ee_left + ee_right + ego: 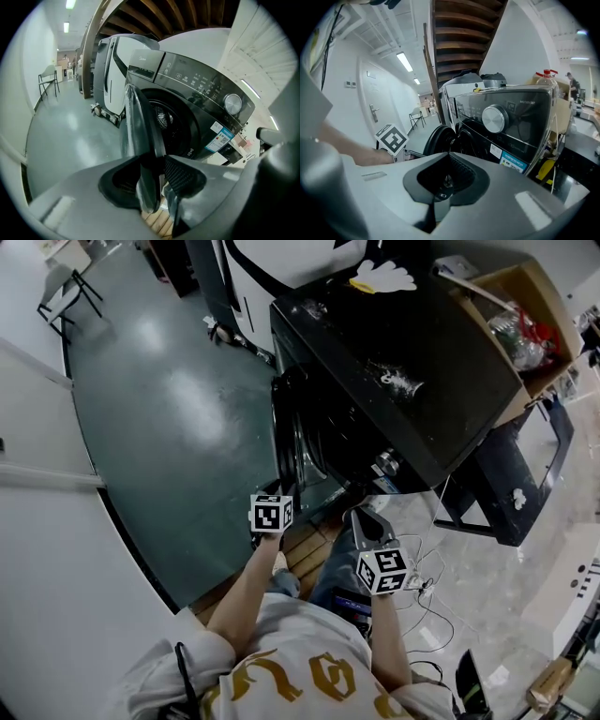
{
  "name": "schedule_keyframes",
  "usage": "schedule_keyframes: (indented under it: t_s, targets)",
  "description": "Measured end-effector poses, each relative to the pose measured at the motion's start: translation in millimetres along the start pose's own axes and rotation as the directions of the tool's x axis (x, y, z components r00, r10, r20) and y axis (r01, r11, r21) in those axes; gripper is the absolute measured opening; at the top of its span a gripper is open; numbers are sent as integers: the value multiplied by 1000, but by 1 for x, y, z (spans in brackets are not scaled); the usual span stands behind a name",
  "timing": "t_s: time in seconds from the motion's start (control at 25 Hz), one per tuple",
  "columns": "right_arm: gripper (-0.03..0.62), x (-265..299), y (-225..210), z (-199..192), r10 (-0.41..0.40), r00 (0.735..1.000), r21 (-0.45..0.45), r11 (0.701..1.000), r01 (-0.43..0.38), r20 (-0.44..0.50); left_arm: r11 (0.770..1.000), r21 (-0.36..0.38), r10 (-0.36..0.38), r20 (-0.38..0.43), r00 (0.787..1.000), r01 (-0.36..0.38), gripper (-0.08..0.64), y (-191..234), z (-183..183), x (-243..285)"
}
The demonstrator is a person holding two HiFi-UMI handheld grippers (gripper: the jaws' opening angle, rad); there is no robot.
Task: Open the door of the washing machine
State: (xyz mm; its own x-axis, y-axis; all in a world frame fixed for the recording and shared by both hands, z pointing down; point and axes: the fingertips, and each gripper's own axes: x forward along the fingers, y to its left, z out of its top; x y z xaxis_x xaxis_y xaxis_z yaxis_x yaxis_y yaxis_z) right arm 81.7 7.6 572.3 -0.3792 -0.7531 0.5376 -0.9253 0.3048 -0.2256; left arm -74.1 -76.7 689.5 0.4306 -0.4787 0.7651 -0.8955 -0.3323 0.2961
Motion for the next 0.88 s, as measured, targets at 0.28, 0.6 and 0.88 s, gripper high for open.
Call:
schedule_keyframes:
  t_s: [0.28, 0.6, 0.88]
  targets:
    - [15, 18, 24, 6, 50, 999, -12, 999, -50, 6, 1000, -12, -5, 12, 1000, 6, 158, 26, -5, -13]
    - [20, 49, 42, 17, 63, 998, -48, 997, -63, -7, 999, -38, -1, 35, 999, 2, 152, 57, -8, -27]
    - [21, 73, 64, 24, 77, 997, -63, 995, -78, -19, 997, -70, 41, 48, 998, -38, 149, 95, -10, -44]
